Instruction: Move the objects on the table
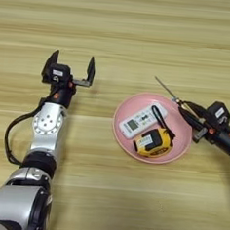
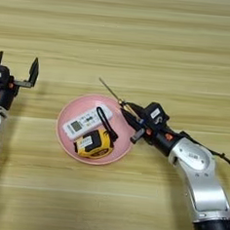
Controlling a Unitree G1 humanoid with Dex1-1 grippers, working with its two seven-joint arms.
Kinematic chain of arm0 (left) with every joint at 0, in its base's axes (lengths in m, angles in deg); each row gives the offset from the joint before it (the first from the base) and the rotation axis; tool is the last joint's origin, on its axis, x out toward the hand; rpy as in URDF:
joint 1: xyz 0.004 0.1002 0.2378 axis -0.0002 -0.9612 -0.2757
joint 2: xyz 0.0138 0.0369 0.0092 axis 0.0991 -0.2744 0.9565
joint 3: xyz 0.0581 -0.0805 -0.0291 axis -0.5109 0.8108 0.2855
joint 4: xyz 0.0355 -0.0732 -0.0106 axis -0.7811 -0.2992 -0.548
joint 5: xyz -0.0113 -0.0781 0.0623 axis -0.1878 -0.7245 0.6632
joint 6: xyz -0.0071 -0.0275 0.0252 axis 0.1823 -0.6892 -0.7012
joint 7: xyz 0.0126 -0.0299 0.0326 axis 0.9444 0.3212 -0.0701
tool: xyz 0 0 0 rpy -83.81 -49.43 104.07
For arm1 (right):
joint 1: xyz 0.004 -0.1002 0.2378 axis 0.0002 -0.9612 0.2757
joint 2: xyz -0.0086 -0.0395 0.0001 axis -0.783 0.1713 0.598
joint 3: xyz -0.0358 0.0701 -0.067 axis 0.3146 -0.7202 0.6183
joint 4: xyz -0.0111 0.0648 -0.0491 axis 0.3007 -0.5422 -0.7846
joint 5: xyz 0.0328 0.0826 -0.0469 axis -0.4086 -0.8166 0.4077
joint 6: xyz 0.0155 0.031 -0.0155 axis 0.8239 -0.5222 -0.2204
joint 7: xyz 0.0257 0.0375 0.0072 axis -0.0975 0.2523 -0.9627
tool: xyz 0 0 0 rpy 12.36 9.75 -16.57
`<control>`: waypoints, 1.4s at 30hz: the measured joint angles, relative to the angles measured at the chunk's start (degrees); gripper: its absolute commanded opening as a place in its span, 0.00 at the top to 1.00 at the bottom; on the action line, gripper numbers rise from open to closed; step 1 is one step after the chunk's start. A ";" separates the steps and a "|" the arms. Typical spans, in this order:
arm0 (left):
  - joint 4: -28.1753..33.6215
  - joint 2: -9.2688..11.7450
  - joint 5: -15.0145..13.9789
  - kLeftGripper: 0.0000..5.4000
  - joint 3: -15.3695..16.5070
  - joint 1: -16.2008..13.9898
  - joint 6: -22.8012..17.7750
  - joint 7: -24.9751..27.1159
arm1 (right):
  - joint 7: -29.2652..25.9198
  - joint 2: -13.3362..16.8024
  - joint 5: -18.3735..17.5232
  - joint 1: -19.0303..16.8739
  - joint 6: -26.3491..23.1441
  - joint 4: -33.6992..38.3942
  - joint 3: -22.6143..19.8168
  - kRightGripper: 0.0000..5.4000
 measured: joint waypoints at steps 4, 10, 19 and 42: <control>0.05 0.01 0.00 0.00 0.01 0.00 0.00 0.00 | -0.01 -0.95 0.80 0.43 -0.74 -1.47 1.06 0.85; 0.05 0.01 0.00 0.00 0.01 0.00 0.00 0.00 | -0.06 -1.04 1.69 0.60 -0.77 -3.10 1.70 0.85; 0.05 0.02 -0.01 0.00 0.02 0.00 0.00 0.02 | -0.11 -1.49 1.98 0.61 -0.76 -3.84 2.46 0.64; 0.04 0.03 -0.01 0.00 0.02 0.00 0.00 0.29 | 0.88 -1.70 -0.73 1.34 0.49 -1.92 -2.59 0.16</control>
